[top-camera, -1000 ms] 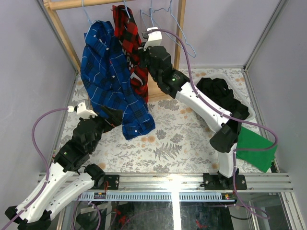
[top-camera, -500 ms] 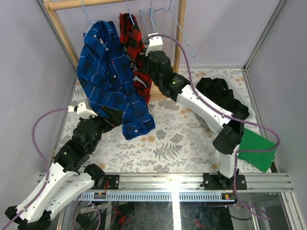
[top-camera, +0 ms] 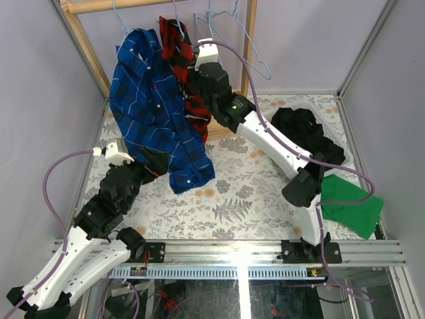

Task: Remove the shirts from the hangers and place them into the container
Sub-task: Pick up the hanger from the clothesline.

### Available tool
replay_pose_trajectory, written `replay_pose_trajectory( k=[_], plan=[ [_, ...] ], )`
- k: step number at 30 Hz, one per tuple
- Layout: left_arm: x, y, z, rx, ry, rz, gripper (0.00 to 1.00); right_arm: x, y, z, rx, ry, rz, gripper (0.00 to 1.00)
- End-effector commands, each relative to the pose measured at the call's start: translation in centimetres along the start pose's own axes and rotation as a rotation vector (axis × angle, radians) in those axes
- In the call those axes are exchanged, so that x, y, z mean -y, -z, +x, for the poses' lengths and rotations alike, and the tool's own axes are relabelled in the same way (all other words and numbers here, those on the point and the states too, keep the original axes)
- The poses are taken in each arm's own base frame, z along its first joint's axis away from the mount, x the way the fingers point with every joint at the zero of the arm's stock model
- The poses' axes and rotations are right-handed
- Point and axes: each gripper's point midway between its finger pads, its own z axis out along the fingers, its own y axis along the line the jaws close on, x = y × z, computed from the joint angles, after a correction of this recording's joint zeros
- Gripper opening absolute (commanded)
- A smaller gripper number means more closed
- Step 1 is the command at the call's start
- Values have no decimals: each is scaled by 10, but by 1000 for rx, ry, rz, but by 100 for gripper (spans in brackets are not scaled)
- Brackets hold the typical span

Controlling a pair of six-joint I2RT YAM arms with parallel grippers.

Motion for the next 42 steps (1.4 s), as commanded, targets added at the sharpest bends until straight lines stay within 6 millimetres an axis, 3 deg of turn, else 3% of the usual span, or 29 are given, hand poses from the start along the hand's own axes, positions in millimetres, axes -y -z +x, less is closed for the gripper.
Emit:
replay_pose_trajectory(
  k=[1,3,11,15,17,18,27,31,42],
  plan=[
    [3,3,-8,23,12,14,100,6,-1,-41,75,-16,14,31],
    [3,3,-7,23,14,15,100,6,-6,-37,63,-11,15,36],
    [2,3,-5,20,20,16,100,3,-17,-20,16,-11,-21,35],
    [1,3,-4,17,21,16,100,0,-18,-19,8,-17,-45,18],
    [1,3,-4,16,21,15,100,0,-16,-27,28,-32,-46,4],
    [2,3,-4,16,21,17,100,1,-15,-33,46,-38,-42,2],
    [3,1,-2,11,23,20,100,8,6,-119,337,-104,-57,0],
    [3,0,-1,7,21,19,100,11,16,-149,411,-127,-61,0],
    [3,-1,-2,12,19,16,100,25,47,-167,406,-156,-50,0]
  ],
)
